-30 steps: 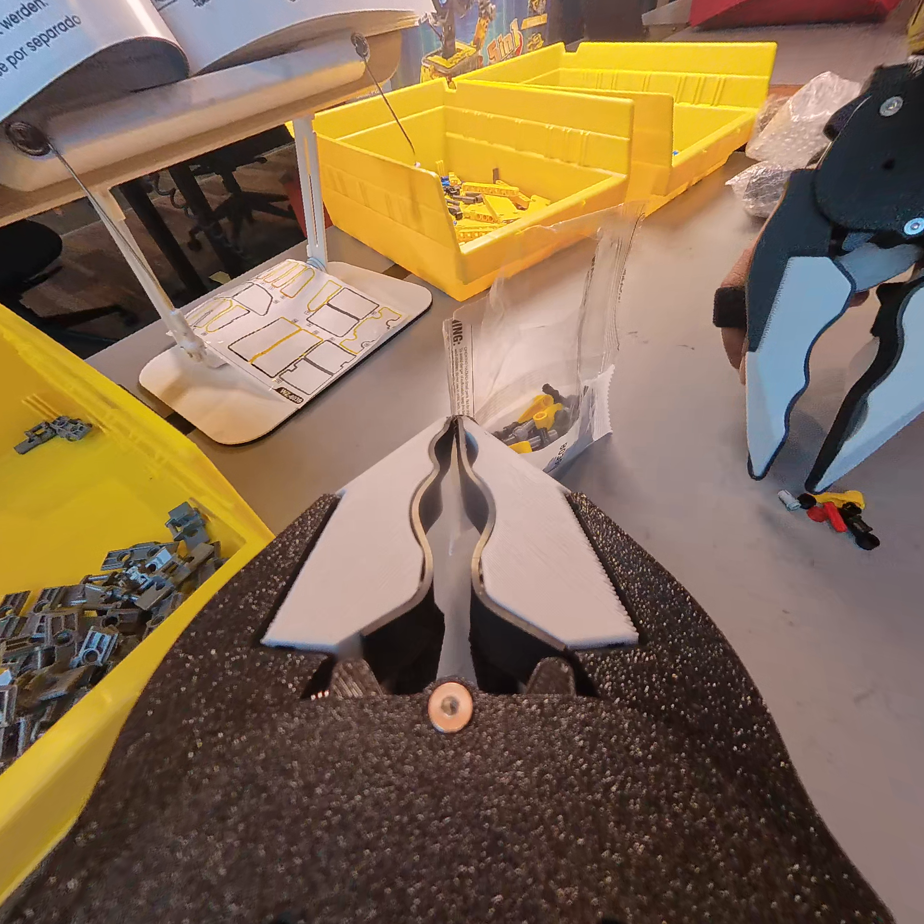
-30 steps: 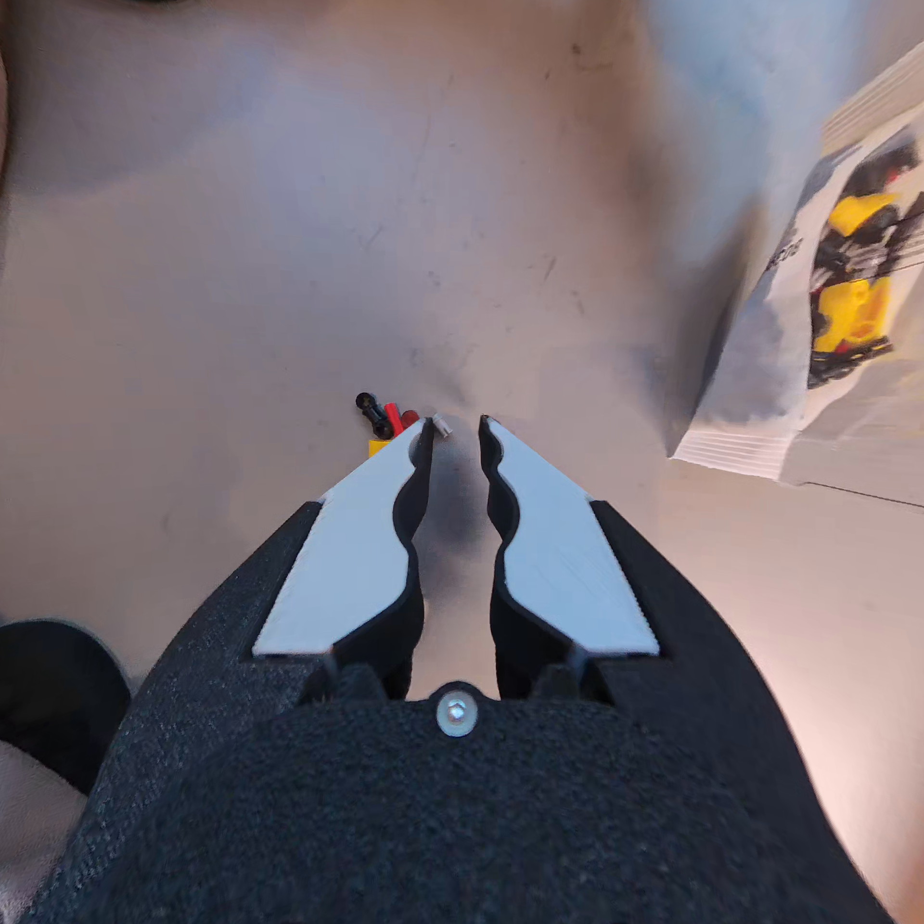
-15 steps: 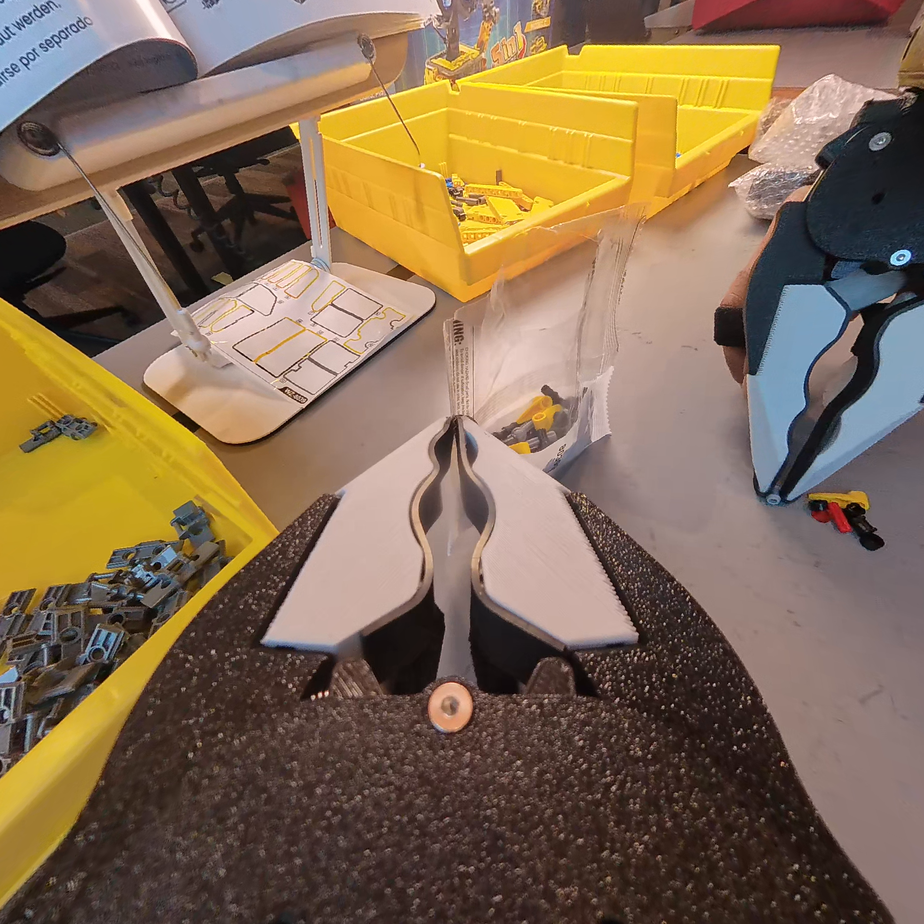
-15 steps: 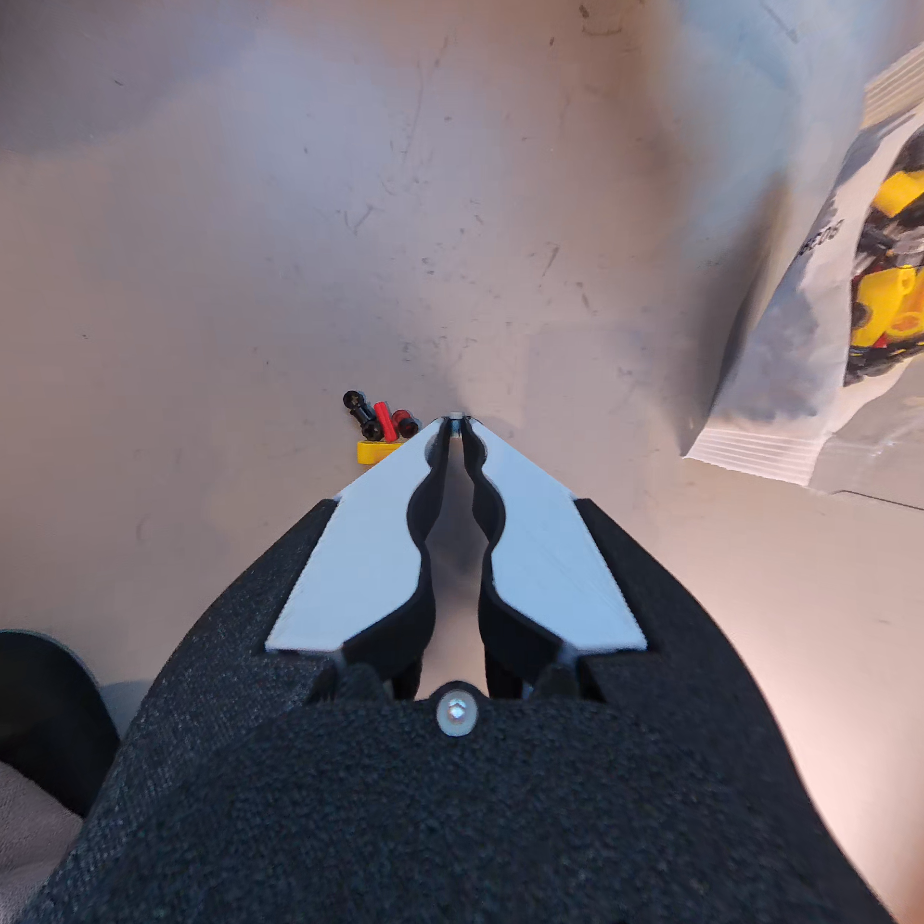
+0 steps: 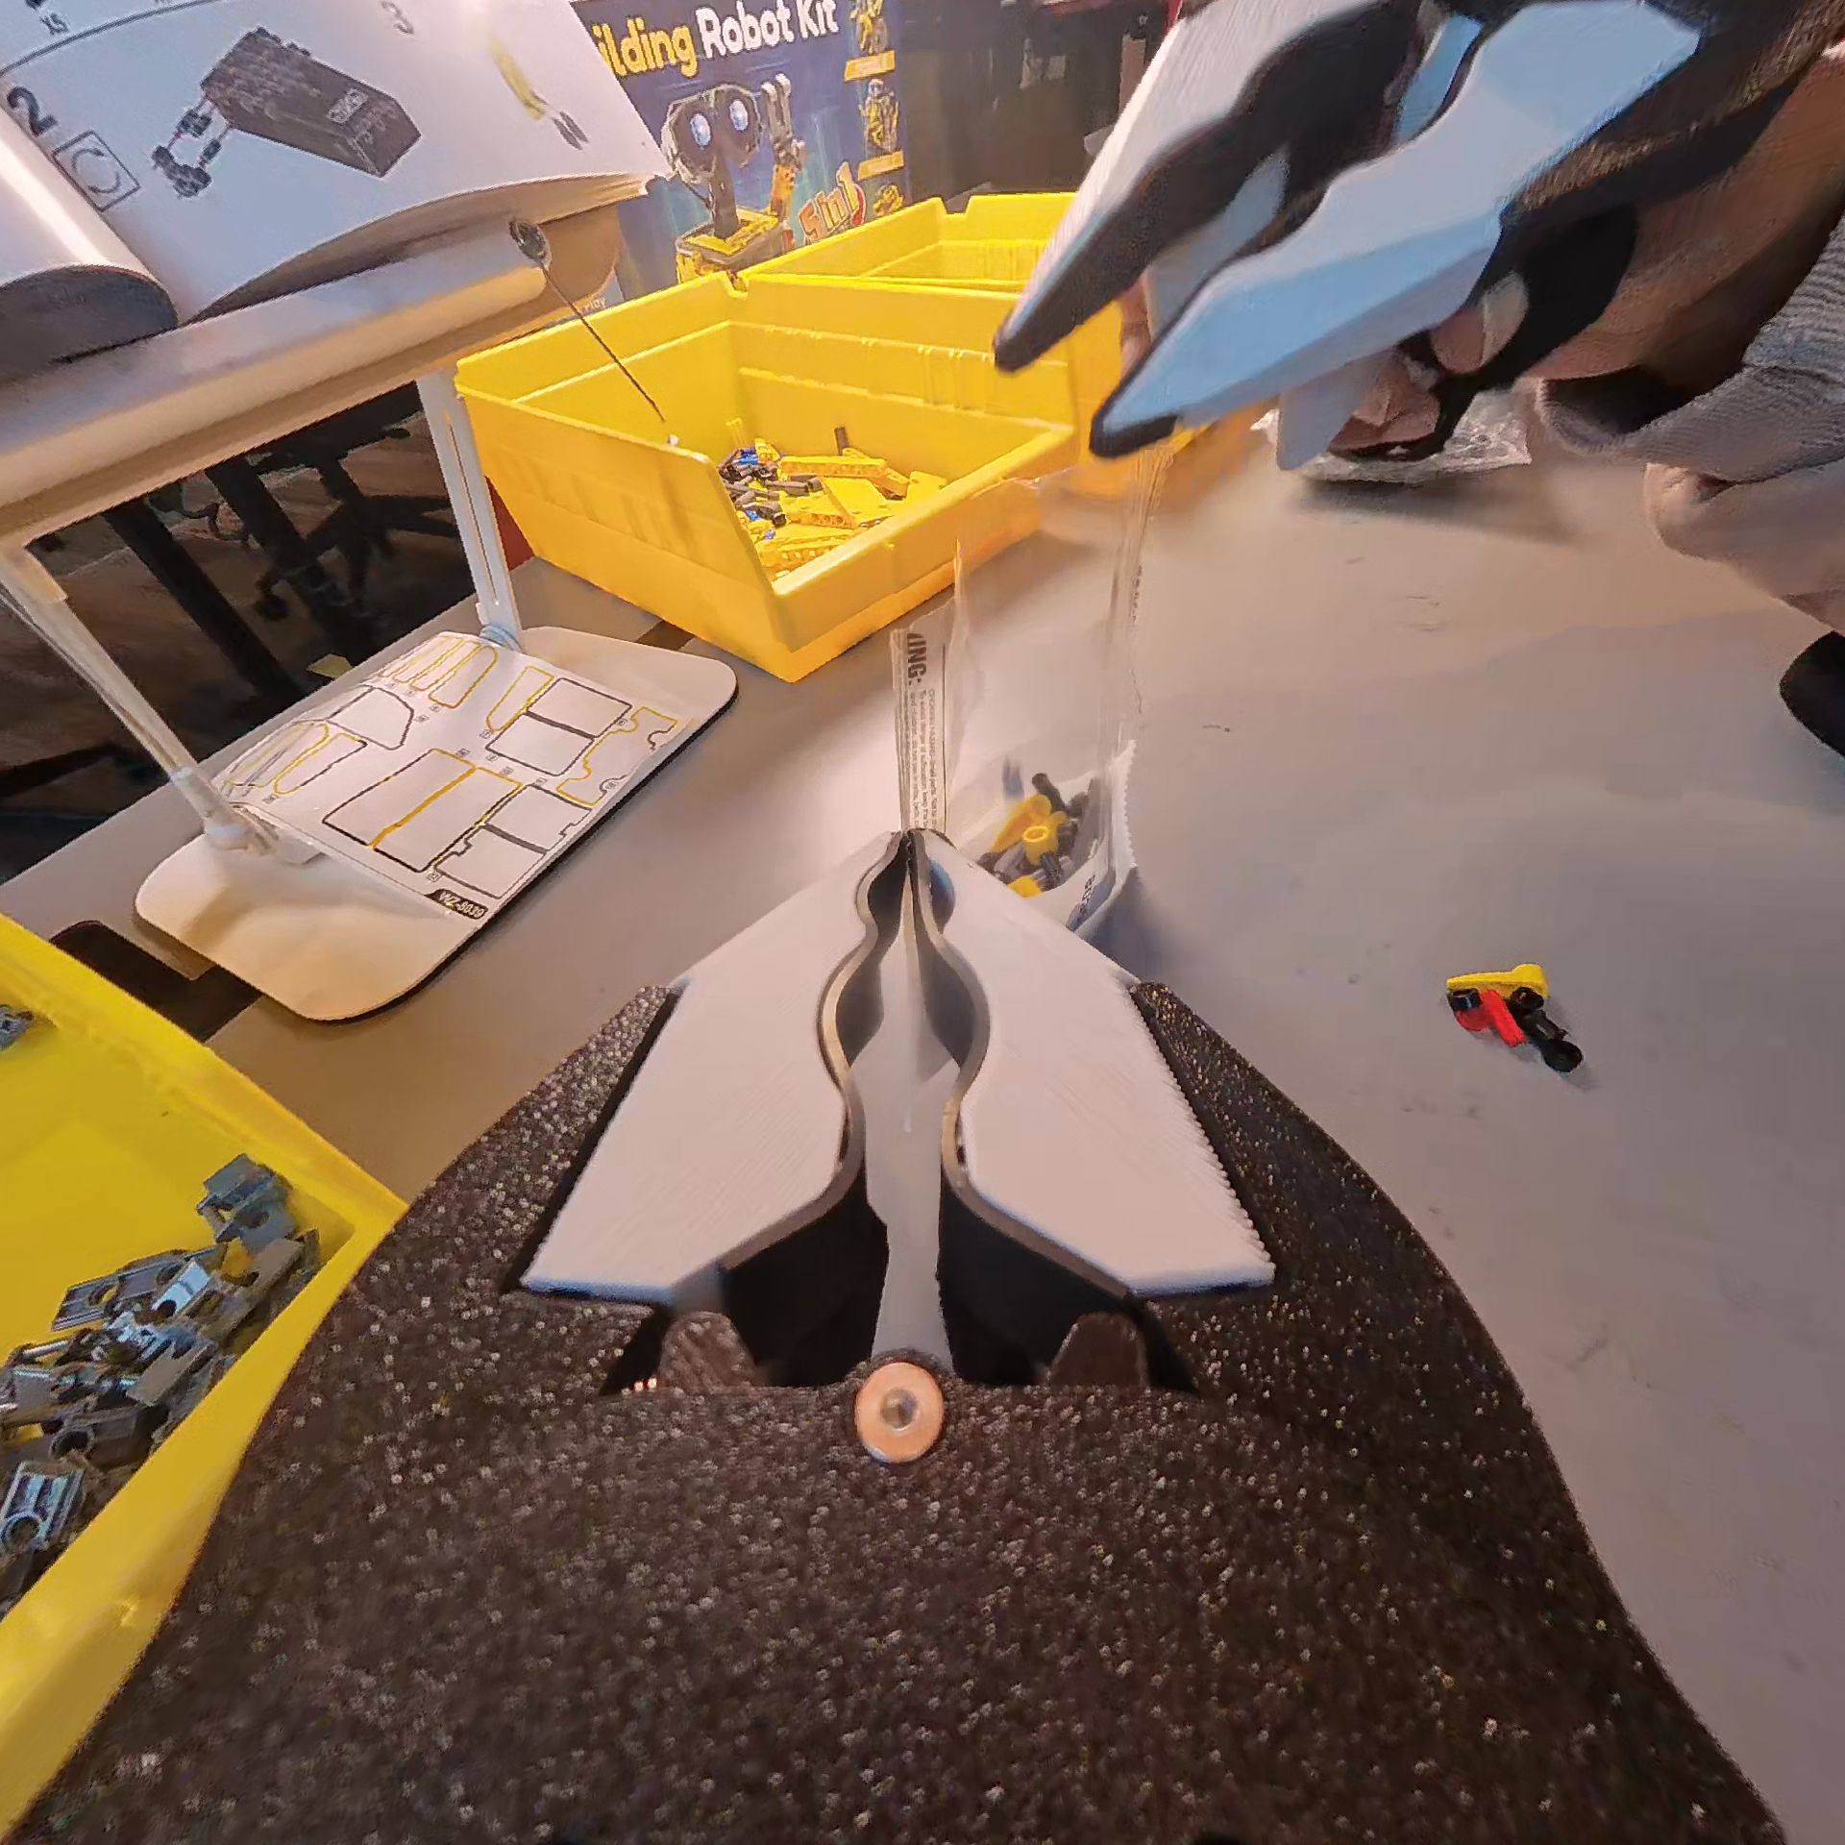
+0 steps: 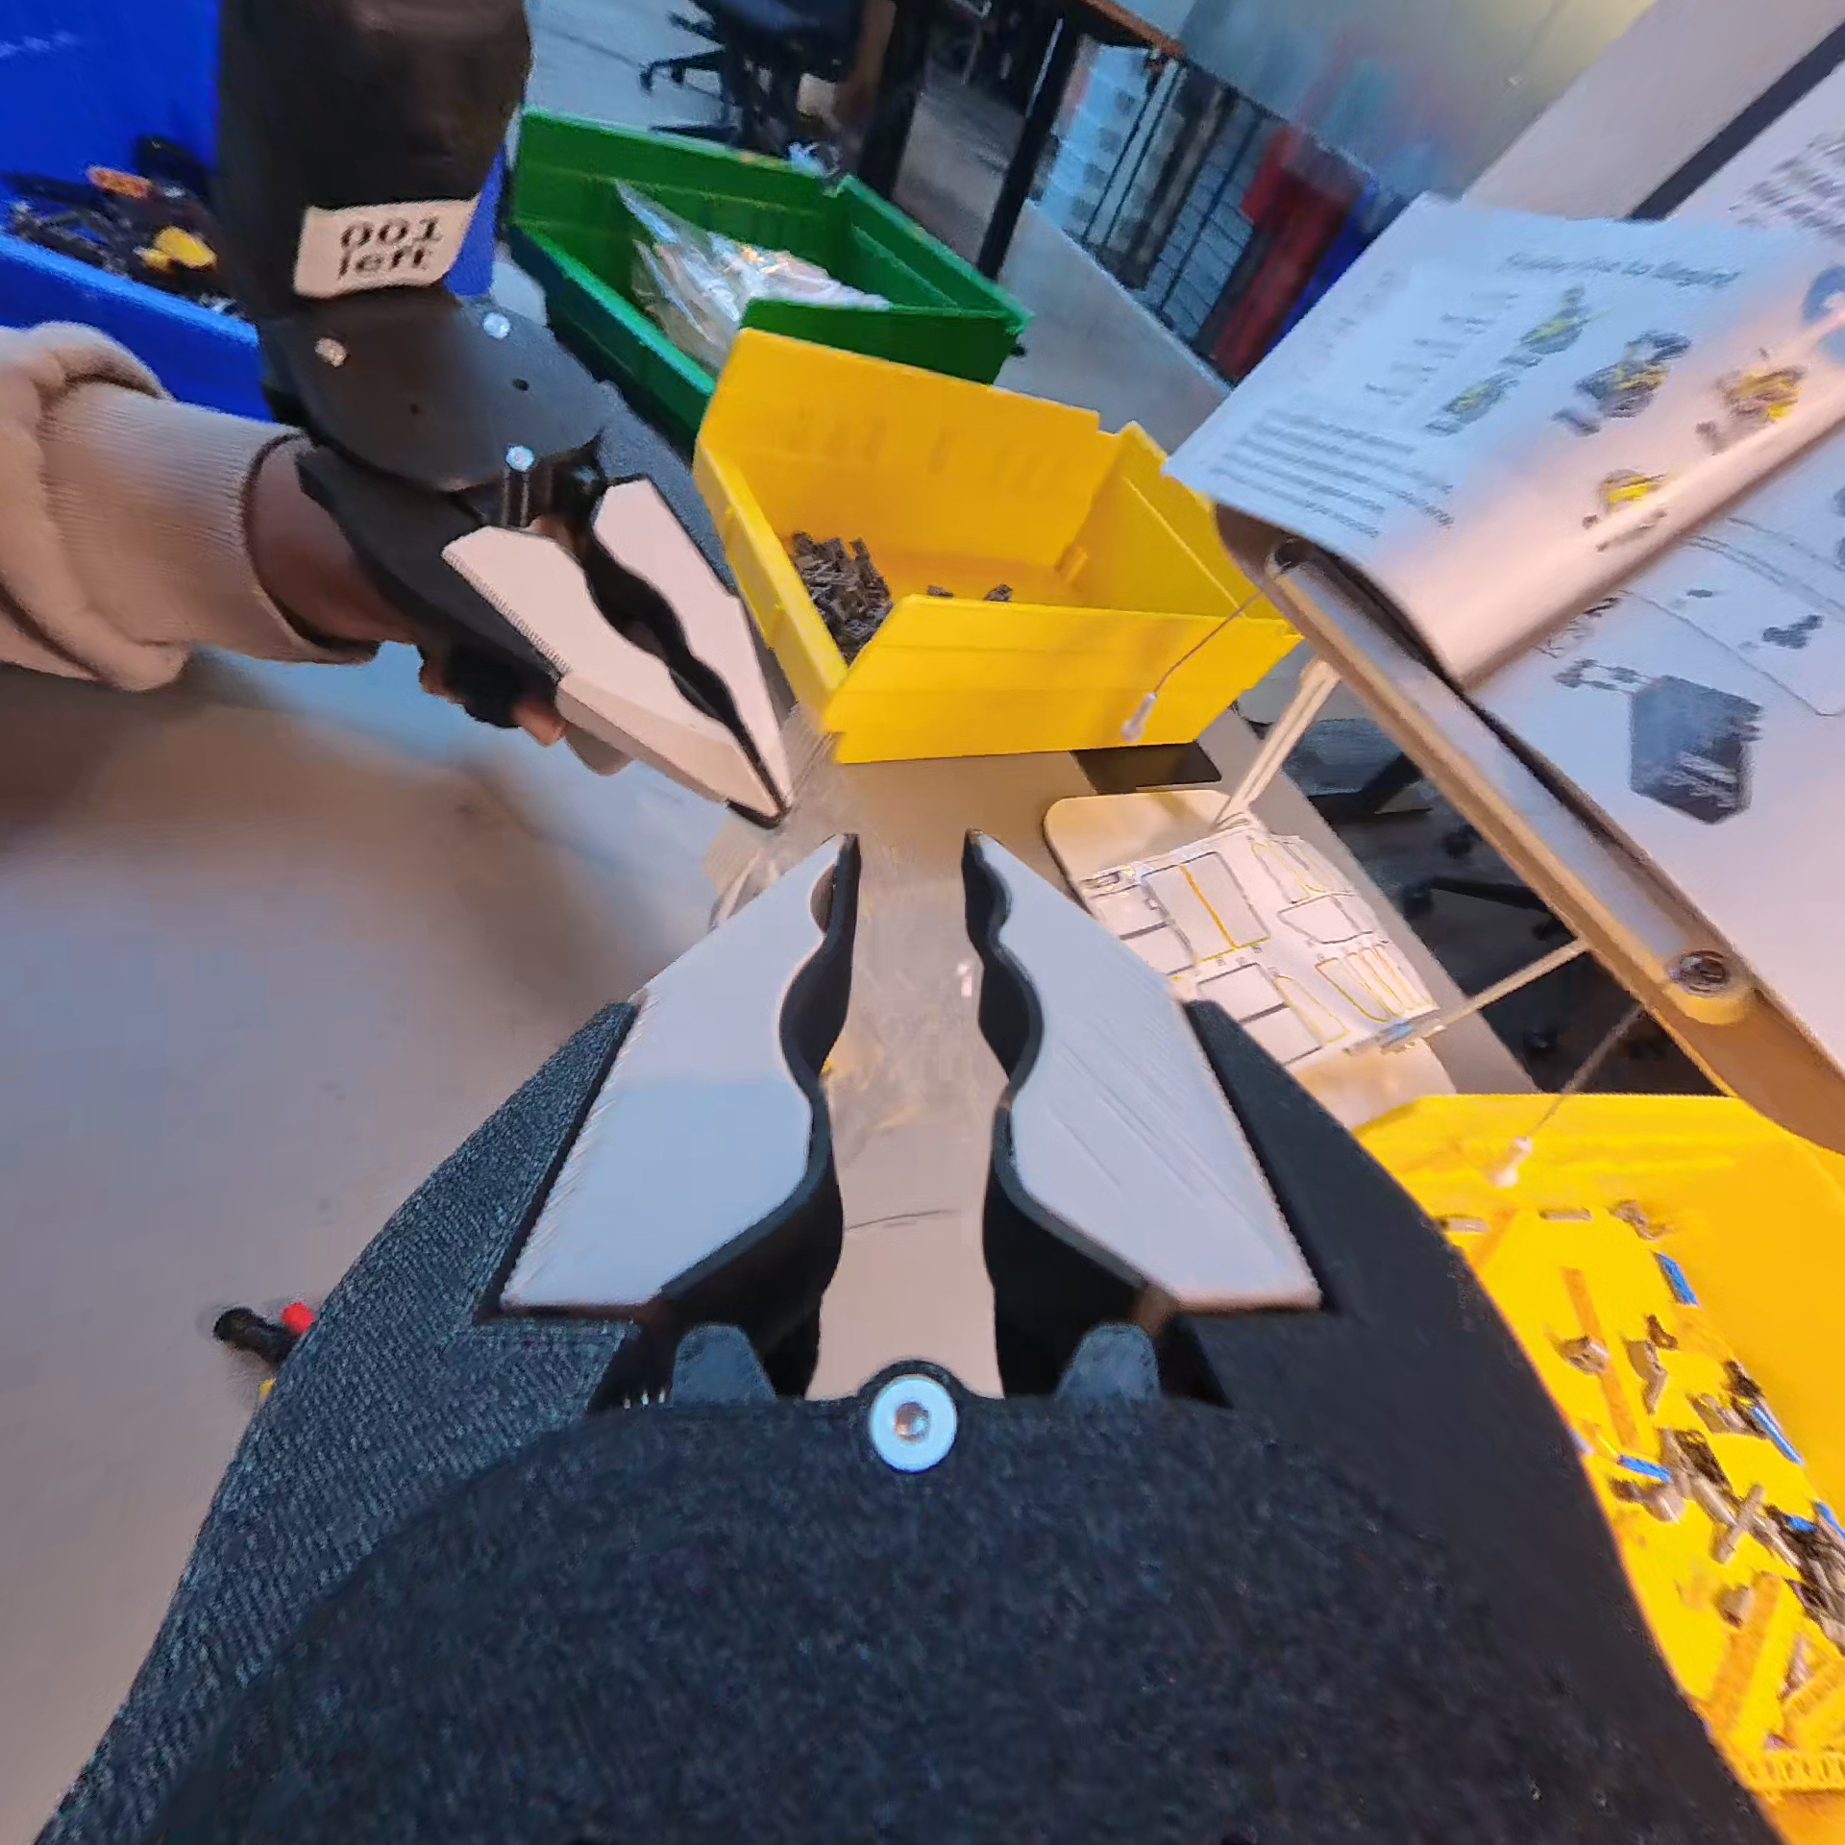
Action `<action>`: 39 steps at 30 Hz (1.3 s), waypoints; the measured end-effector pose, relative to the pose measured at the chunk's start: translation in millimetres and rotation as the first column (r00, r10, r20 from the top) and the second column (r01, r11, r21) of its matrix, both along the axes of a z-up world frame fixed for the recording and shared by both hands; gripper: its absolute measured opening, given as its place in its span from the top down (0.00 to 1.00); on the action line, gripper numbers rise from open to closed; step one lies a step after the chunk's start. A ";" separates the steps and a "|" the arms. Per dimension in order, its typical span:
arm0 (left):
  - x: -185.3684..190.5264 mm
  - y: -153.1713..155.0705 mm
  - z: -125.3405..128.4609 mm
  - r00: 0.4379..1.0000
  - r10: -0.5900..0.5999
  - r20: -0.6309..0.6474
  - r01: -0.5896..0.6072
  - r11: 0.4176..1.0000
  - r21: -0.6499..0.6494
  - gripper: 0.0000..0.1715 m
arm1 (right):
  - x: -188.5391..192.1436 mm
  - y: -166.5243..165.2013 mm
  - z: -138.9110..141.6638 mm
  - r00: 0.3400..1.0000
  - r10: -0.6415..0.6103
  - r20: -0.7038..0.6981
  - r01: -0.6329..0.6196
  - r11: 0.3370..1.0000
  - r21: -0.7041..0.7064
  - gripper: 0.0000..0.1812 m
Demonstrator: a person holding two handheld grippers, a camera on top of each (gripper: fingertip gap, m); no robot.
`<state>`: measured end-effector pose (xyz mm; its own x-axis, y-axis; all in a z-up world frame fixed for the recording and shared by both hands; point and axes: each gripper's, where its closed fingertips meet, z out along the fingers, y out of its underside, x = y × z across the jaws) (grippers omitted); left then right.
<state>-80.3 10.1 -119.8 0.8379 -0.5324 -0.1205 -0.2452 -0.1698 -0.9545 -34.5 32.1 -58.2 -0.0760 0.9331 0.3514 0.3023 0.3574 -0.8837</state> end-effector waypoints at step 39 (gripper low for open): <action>-30.2 6.4 -2.5 0.994 0.110 0.024 -0.110 0.994 -0.024 1.00 | 11.5 -65.7 -55.8 0.908 0.345 0.237 -0.328 0.938 -0.111 0.96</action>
<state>-110.5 16.6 -122.4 0.8941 -0.4393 -0.0875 -0.1998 -0.2162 -0.9557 -23.1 -33.6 -113.9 -0.4665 0.8575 0.2171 0.3877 0.4188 -0.8211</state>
